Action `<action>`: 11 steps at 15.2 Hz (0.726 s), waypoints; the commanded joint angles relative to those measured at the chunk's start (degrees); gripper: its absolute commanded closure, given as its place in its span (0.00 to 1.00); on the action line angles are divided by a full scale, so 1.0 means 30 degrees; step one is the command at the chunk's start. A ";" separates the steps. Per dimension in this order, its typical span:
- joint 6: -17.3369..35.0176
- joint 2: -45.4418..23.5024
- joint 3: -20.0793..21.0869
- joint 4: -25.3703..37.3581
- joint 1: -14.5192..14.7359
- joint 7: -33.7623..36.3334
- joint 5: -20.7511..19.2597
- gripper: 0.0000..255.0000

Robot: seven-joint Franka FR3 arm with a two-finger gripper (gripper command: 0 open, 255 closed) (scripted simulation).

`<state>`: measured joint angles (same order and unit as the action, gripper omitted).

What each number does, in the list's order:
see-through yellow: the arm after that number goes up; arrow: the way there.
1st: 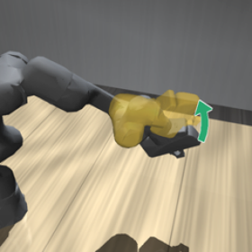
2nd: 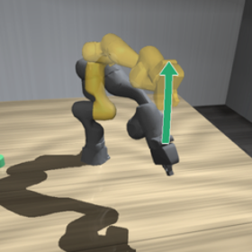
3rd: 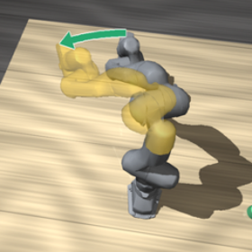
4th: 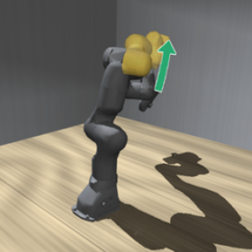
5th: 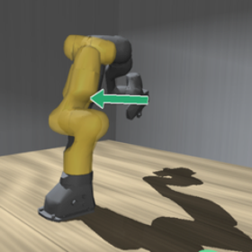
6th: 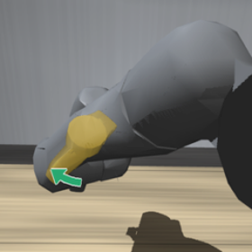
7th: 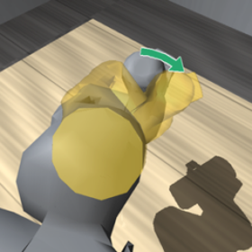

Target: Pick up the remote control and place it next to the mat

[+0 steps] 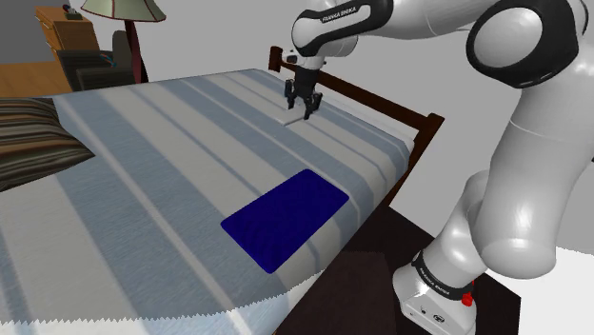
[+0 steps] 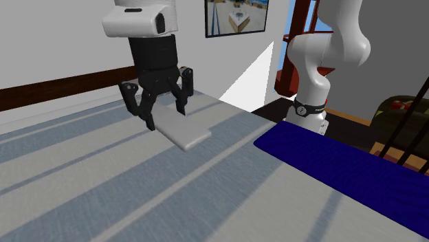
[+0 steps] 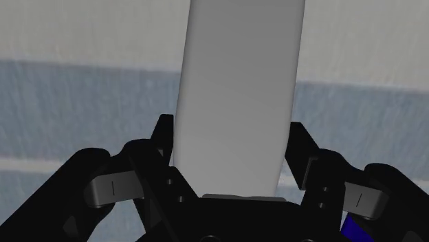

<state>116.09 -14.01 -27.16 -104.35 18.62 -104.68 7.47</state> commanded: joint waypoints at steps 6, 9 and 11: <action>0.0623 0.1503 0.1008 -0.1831 0.2171 0.3416 -0.0868 1.00; 0.0753 0.1910 0.1517 -0.2287 0.3009 0.4846 -0.1114 1.00; 0.0807 0.2090 0.1878 -0.2478 0.3541 0.5784 -0.1234 1.00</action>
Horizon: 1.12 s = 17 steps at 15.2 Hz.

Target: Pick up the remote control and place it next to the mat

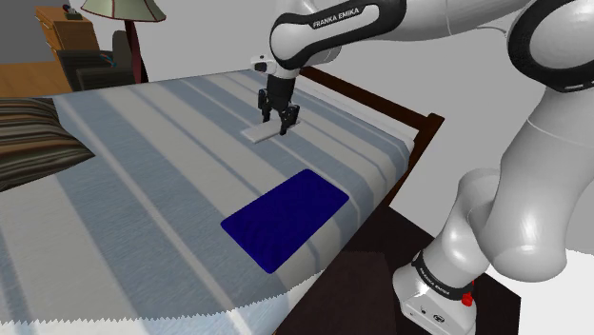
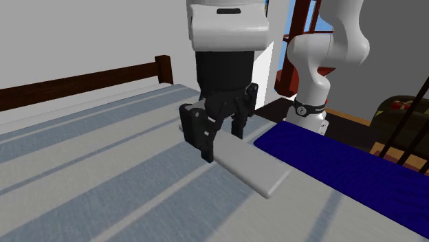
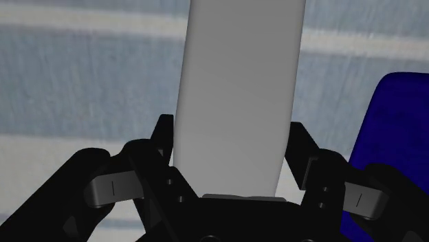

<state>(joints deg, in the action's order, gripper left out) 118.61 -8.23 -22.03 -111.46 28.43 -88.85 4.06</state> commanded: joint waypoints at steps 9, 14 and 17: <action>0.0173 -0.0002 0.1816 -0.0039 0.2470 0.4411 -0.0248 1.00; 0.1346 -0.0529 0.1852 -0.0711 0.2433 0.4261 -0.0037 1.00; 0.2041 -0.0889 0.1883 -0.1063 0.2406 0.4156 0.0111 1.00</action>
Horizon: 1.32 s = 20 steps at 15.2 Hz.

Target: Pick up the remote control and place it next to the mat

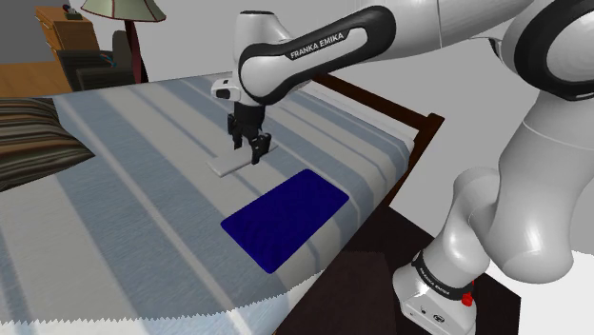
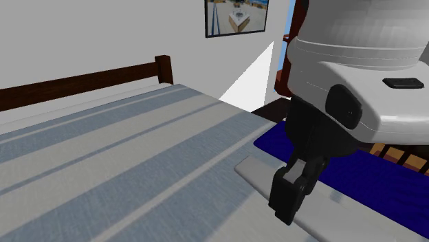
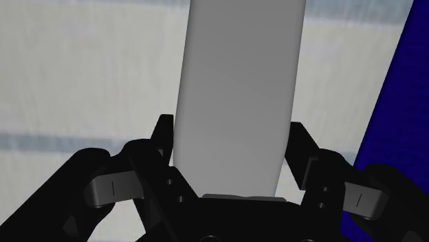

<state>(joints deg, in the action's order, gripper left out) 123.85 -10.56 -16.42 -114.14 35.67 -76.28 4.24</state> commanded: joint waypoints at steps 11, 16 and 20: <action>0.1465 -0.0801 0.0088 -0.0687 -0.0068 -0.0236 0.0340 1.00; 0.1464 -0.0800 0.0087 -0.0687 -0.0069 -0.0238 0.0340 0.00; 0.0897 -0.0459 0.0045 -0.0445 -0.0037 -0.0139 0.0195 0.00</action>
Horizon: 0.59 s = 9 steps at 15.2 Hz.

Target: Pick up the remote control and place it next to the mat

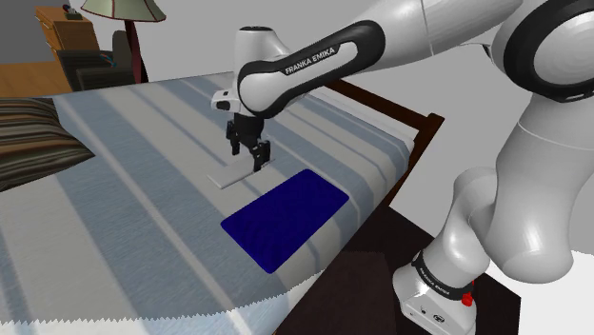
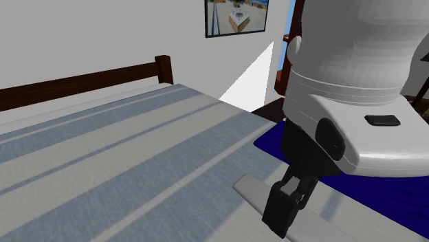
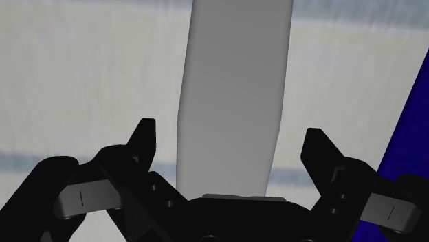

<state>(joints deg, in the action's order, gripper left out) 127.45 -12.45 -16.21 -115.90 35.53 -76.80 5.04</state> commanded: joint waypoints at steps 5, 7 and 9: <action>-0.1917 0.1011 -0.0110 0.0952 0.0068 0.0268 -0.0417 0.00; -0.1918 0.1009 -0.0109 0.0955 0.0068 0.0268 -0.0416 0.00; -0.1918 0.1009 -0.0109 0.0955 0.0068 0.0268 -0.0416 0.00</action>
<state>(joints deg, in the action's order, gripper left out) 121.72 -9.44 -16.53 -113.03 35.73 -76.01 3.80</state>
